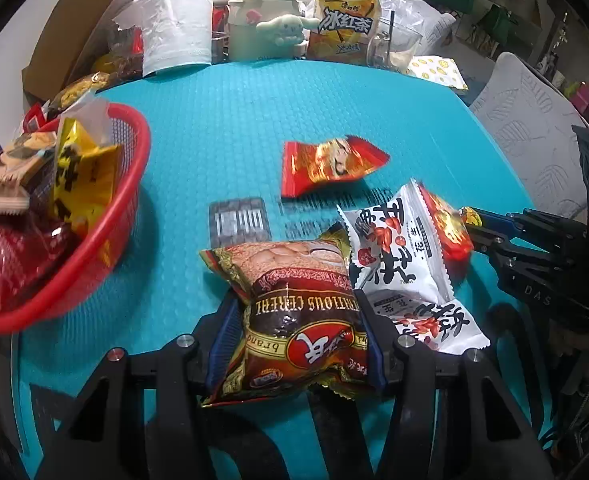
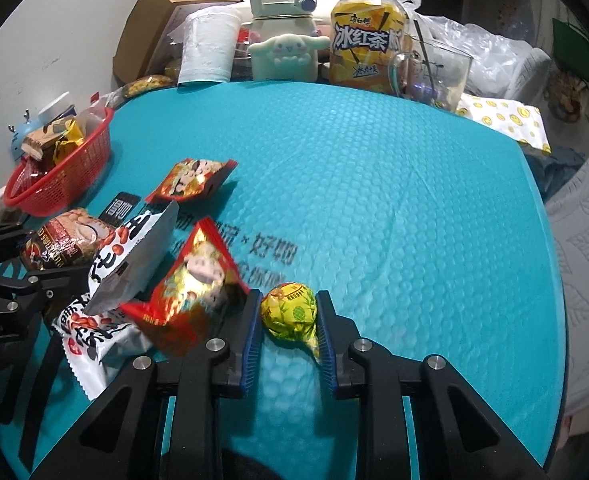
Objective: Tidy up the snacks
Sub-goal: 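Grasp the brown cereal bag with the left gripper while the right grasps the lollipop, then lift and carry the cereal bag and lollipop toward the red basket with both grippers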
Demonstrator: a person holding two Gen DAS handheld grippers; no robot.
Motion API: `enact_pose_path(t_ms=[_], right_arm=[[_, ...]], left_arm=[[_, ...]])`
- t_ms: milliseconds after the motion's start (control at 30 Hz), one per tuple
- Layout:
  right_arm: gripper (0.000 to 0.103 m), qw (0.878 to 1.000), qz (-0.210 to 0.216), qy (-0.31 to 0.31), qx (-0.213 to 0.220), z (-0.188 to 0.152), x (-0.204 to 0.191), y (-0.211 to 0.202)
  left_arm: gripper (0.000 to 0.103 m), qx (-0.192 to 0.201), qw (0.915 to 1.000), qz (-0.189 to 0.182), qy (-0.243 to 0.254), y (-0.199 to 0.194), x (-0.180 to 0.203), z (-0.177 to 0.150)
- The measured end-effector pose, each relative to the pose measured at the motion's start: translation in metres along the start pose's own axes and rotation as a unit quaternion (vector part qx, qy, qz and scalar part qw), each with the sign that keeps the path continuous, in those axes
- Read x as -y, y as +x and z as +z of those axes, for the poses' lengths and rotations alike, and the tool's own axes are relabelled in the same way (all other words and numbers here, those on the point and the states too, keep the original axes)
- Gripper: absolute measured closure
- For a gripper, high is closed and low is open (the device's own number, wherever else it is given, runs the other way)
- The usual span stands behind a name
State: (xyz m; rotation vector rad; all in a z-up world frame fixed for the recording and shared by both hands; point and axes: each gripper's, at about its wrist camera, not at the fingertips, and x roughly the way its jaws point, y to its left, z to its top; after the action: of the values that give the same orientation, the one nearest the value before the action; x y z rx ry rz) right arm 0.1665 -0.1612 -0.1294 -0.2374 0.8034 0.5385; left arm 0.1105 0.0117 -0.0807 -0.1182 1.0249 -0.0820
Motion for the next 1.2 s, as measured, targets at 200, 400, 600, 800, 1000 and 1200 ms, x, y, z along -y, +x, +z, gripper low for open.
enact_pose_path(t_ms=[200, 400, 600, 800, 1000, 1200], right_arm=[[0.077, 1.000, 0.001, 0.013, -0.004, -0.017, -0.005, -0.014], [0.077, 1.000, 0.005, 0.024, -0.002, -0.037, -0.013, -0.029], [0.077, 0.999, 0.010, 0.037, -0.001, -0.056, -0.019, -0.042], [0.077, 0.999, 0.014, 0.050, -0.002, -0.073, -0.024, -0.056], [0.077, 0.998, 0.010, 0.058, -0.001, -0.086, -0.027, -0.063], [0.077, 0.998, 0.008, 0.060, 0.002, -0.090, -0.028, -0.066]], left_arm=[[0.050, -0.003, 1.0000, -0.002, 0.006, -0.012, 0.005, -0.020], [0.050, -0.009, 0.9999, -0.008, 0.011, -0.024, 0.011, -0.042], [0.050, -0.023, 0.9993, -0.020, 0.023, -0.035, 0.020, -0.063], [0.050, -0.029, 0.9990, -0.020, 0.028, -0.036, 0.022, -0.072], [0.046, -0.014, 0.9983, 0.008, 0.056, -0.029, 0.033, -0.072], [0.042, 0.006, 0.9981, 0.018, 0.059, -0.024, 0.036, -0.069]])
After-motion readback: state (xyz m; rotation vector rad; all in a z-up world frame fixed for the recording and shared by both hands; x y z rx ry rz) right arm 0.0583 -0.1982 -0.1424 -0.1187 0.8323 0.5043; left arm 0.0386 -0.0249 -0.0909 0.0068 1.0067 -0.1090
